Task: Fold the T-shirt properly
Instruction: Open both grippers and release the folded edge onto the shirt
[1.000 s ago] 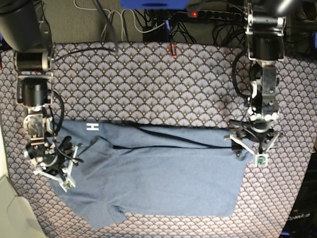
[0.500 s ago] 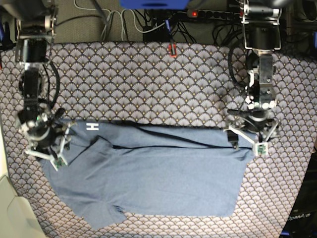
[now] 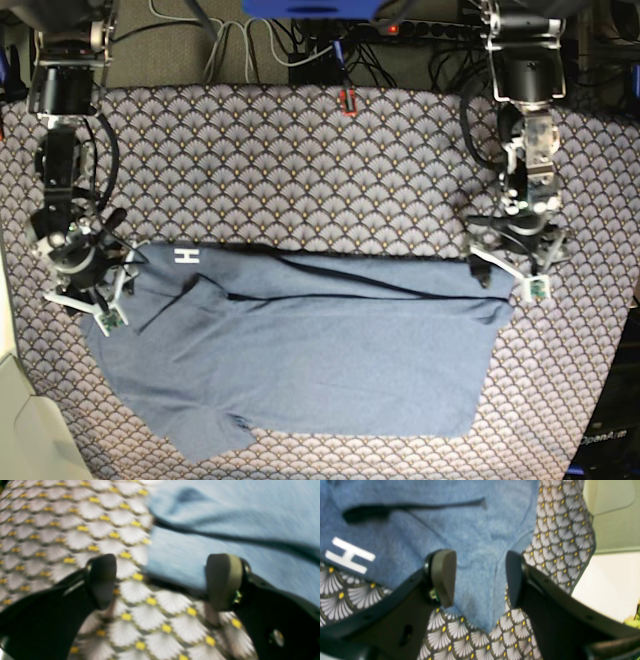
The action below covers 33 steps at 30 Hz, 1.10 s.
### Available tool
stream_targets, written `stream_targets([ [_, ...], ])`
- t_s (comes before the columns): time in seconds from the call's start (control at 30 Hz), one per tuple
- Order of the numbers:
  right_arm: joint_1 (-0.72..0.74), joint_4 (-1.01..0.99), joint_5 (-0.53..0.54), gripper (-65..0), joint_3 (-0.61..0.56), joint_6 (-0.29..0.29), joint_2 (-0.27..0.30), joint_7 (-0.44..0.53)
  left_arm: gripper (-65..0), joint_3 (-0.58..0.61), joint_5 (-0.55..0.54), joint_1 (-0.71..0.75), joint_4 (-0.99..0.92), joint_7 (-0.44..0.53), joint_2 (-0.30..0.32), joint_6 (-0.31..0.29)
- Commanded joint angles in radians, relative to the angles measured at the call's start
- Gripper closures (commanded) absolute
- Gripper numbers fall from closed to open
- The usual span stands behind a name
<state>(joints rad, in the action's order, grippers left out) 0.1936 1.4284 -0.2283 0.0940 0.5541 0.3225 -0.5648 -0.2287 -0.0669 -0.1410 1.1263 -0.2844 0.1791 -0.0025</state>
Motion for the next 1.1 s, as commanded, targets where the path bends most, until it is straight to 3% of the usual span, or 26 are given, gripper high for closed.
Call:
stream_targets([
  [0.0,0.024,0.013,0.002,-33.2,0.006,-0.002,0.022,0.015,-54.9,-0.004,0.002,-0.026,0.002,0.021,0.007,0.002],
  [0.53,0.024,0.015,0.002,-33.2,0.006,-0.002,0.031,0.015,-53.1,0.004,0.003,-0.047,-0.105,0.126,-0.014,-0.001],
  [0.77,0.024,0.021,0.008,-33.2,0.095,0.001,0.030,0.015,-29.9,0.004,0.003,-0.049,-0.105,0.126,-0.014,-0.001],
  [0.93,0.024,0.013,0.011,-33.2,0.194,0.087,0.022,-0.013,-11.0,0.002,0.003,-0.049,-0.105,0.126,-0.014,-0.001],
  [1.07,0.024,0.013,0.040,-33.2,0.230,0.144,0.022,-0.062,-0.9,-0.002,0.003,-0.049,-0.104,0.127,-0.014,-0.001],
])
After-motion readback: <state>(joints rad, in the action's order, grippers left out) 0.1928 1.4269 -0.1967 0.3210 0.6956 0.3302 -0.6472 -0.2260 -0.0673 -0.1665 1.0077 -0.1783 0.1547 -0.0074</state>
